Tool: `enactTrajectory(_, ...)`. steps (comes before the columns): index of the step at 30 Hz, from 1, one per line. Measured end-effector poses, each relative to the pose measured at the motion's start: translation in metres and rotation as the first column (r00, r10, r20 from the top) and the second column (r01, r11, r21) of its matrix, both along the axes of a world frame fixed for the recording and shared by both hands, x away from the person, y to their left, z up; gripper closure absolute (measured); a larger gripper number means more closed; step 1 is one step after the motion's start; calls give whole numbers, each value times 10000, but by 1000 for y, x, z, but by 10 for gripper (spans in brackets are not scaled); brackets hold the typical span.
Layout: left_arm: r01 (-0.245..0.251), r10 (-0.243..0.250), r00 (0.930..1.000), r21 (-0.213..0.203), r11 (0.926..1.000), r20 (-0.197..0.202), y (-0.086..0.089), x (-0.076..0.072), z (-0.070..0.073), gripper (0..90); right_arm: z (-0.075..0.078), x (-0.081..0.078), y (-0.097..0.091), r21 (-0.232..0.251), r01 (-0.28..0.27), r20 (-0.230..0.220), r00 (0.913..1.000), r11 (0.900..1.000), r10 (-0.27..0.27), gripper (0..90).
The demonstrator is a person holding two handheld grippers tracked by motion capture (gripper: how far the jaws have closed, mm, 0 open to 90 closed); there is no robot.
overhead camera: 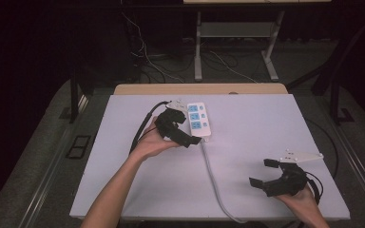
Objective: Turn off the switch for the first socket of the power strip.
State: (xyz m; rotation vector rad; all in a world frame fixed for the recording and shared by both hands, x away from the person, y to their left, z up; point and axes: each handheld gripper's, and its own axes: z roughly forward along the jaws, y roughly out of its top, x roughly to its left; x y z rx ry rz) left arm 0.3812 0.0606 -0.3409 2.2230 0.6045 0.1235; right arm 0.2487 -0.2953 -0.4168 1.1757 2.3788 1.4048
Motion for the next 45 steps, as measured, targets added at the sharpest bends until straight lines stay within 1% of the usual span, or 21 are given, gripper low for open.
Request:
enactTrajectory(3,67,-67,10000,121,9999,36,-2,3,0,5,0,0,0,-53,42,68,10000,10000,-42,2)
enactTrajectory(4,126,-127,9999,263,9996,48,-5,7,-1,6,0,0,0,-57,52,81,10000,10000,-51,2)
enactTrajectory(6,120,-122,9999,299,9995,50,-6,8,0,13,1,0,0,-37,65,84,9999,10000,-64,2)
enactTrajectory(10,169,-169,9999,477,9987,-10,-10,18,0,25,0,0,0,-41,48,89,9999,10000,-47,2)
enactTrajectory(11,169,-169,9999,477,9987,-10,-10,18,0,30,0,0,0,-43,42,91,9999,10000,-42,2)
enactTrajectory(13,193,-190,9998,530,9984,-68,-11,24,0,37,1,0,0,-66,7,90,10000,10000,-6,2)
enactTrajectory(16,139,-134,9999,525,9985,-96,-12,29,0,52,2,0,-1,-40,31,77,10000,10000,-31,2)
enactTrajectory(17,105,-99,9999,427,9990,-141,-13,34,0,59,2,0,-1,-28,44,89,10000,10000,-44,2)
enactTrajectory(20,122,-116,9998,431,9990,-146,-15,38,-1,70,2,0,-2,-35,49,124,9999,10000,-48,2)
enactTrajectory(23,151,-144,9997,389,9991,-186,-20,45,-1,109,2,0,-2,-31,63,132,9999,10000,-62,2)
enactTrajectory(25,172,-163,9997,445,9989,-198,-21,47,-1,132,2,0,-1,-70,41,102,9999,10000,-40,2)
enactTrajectory(27,215,-204,9995,503,9985,-223,-24,52,-1,146,2,0,-1,-85,36,98,9999,10000,-35,2)
enactTrajectory(30,218,-209,9996,471,9987,-194,-25,55,0,204,2,0,-1,-66,24,100,9999,10000,-23,2)
enactTrajectory(31,165,-159,9997,360,9992,-165,-27,57,1,214,2,0,-1,-59,28,93,10000,10000,-28,2)
enactTrajectory(33,196,-190,9997,454,9988,-124,-29,59,2,243,2,0,-1,-74,23,84,10000,10000,-22,2)
enactTrajectory(36,168,-163,9998,467,9988,-113,-31,61,2,305,1,0,0,-111,-15,68,10000,9999,15,2)
enactTrajectory(37,175,-170,9998,455,9988,-110,-32,62,1,305,1,0,0,-111,-15,68,10000,9999,15,2)
enactTrajectory(38,155,-151,9998,419,9990,-103,-34,63,1,356,1,0,1,-120,-33,60,10000,9999,34,2)
enactTrajectory(40,123,-118,9998,387,9992,-127,-36,65,0,407,1,0,1,-128,-48,51,10000,9999,48,2)
enactTrajectory(41,154,-152,9999,489,9987,-62,-37,68,-1,435,1,0,1,-124,-49,43,10000,9999,50,2)
enactTrajectory(45,111,-111,9999,492,9987,-11,-40,70,-4,554,1,1,1,-98,-71,41,10000,9999,71,2)
